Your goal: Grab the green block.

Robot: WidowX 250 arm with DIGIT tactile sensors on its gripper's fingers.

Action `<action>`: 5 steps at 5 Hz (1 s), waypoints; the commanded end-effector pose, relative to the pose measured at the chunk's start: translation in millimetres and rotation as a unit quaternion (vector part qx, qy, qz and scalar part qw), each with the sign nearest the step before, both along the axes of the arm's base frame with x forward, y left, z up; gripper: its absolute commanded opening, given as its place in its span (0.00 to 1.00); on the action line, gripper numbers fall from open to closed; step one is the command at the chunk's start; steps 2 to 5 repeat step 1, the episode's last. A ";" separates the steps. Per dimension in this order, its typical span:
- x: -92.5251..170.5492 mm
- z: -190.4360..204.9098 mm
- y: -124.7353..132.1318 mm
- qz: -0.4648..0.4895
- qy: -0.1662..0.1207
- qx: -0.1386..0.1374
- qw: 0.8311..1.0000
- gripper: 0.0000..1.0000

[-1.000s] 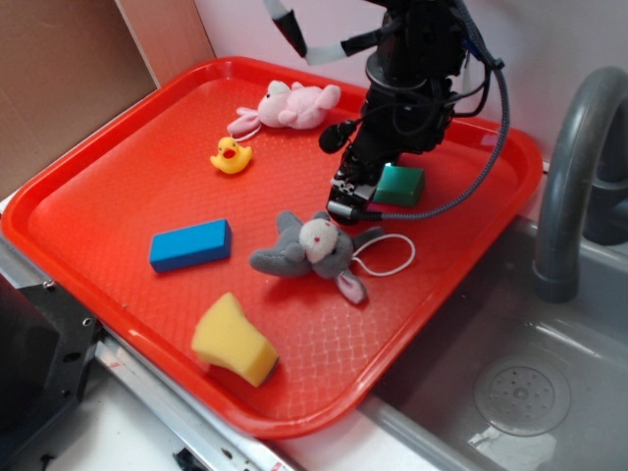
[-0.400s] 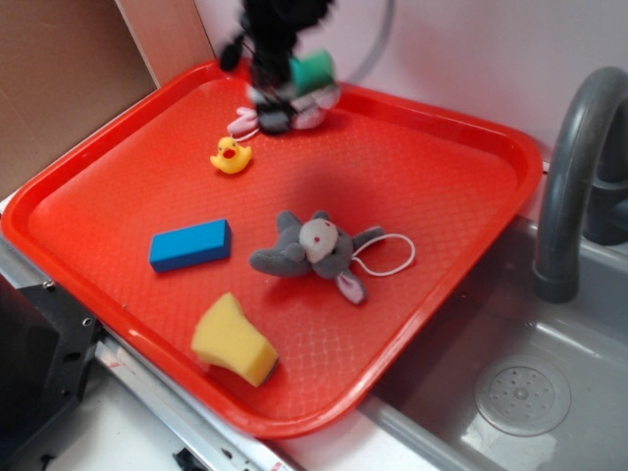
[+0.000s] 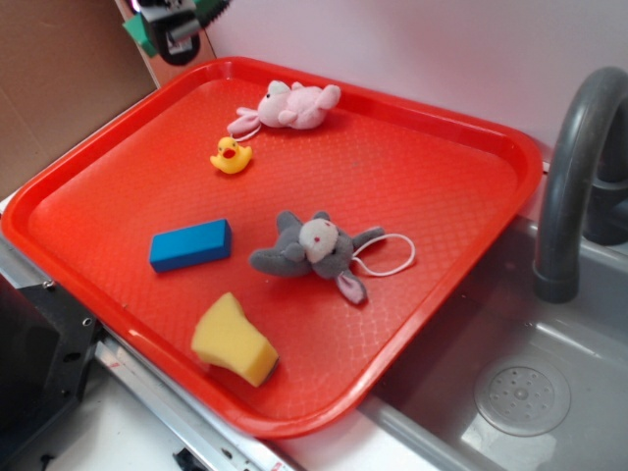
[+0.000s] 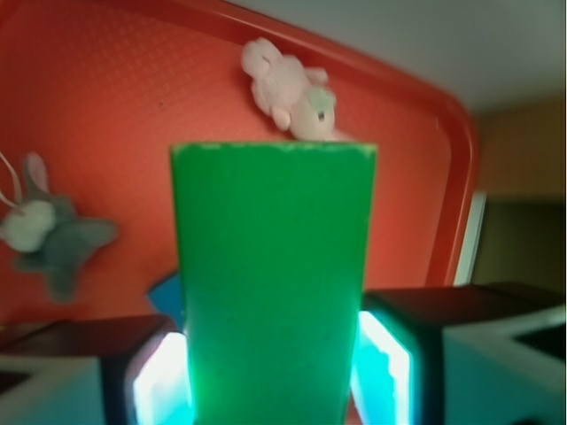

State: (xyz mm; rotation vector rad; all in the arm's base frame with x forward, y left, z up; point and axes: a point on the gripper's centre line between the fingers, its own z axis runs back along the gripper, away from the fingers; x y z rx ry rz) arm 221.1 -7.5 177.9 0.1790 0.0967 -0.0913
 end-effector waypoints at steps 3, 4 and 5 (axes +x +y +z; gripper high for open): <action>-6.4 11.6 -30.6 0.020 -0.085 -0.015 0.996 0.00; -6.4 11.6 -30.6 0.020 -0.085 -0.015 0.996 0.00; -6.4 11.6 -30.6 0.020 -0.085 -0.015 0.996 0.00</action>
